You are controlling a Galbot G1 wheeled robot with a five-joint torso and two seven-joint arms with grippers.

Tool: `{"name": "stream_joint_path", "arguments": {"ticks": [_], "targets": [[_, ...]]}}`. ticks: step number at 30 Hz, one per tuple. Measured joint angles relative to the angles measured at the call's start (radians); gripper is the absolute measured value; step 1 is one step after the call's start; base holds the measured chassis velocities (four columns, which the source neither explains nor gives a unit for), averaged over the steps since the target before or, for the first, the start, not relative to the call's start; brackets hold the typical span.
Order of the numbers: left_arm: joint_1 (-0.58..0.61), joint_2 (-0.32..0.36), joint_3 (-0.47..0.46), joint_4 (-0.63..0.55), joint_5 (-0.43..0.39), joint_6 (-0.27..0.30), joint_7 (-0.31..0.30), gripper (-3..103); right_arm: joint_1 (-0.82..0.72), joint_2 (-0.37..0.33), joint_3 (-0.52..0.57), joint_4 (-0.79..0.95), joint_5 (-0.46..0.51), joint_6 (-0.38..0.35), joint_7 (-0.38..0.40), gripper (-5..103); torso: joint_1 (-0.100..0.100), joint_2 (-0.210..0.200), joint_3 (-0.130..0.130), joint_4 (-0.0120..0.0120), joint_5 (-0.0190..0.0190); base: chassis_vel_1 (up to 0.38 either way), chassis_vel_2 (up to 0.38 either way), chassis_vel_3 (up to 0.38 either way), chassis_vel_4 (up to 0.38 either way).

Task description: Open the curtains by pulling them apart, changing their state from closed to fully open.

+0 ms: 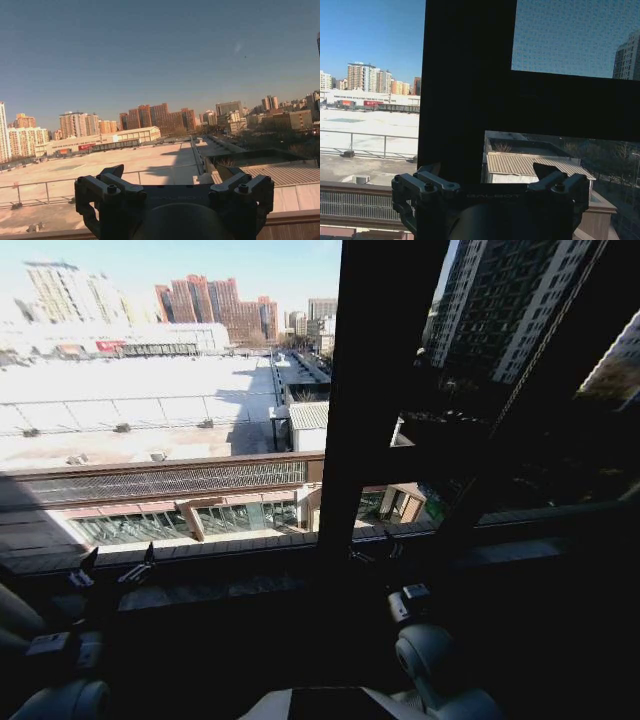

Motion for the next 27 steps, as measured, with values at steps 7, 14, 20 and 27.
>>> {"name": "stream_joint_path", "arguments": {"ticks": [7, 14, 20, 27], "targets": [[-0.005, -0.001, 0.005, 0.008, 0.004, -0.001, 0.000, 100, 0.010, 0.000, -0.003, -0.010, 0.001, 0.000, 0.001, 100, 0.000, 0.000, 0.000, 0.0000, 0.0000, -0.335, -0.374, 0.328, 0.368], [-0.015, 0.000, 0.014, 0.018, 0.013, -0.001, 0.001, 100, 0.017, 0.006, -0.007, -0.023, 0.001, 0.000, 0.002, 100, 0.000, 0.000, 0.000, -0.0001, 0.0000, -0.304, -0.399, 0.311, 0.406], [-0.020, 0.001, 0.016, 0.018, 0.014, 0.000, 0.001, 100, 0.019, 0.010, -0.006, -0.025, 0.002, 0.000, 0.013, 100, 0.000, 0.000, 0.000, 0.0000, -0.0001, -0.287, -0.425, 0.290, 0.430], [-0.030, 0.003, 0.023, 0.026, 0.017, 0.000, 0.000, 100, 0.015, 0.016, -0.004, -0.036, -0.003, 0.006, 0.018, 100, 0.000, 0.000, 0.000, 0.0001, 0.0005, -0.131, -0.403, 0.120, 0.408]]}}
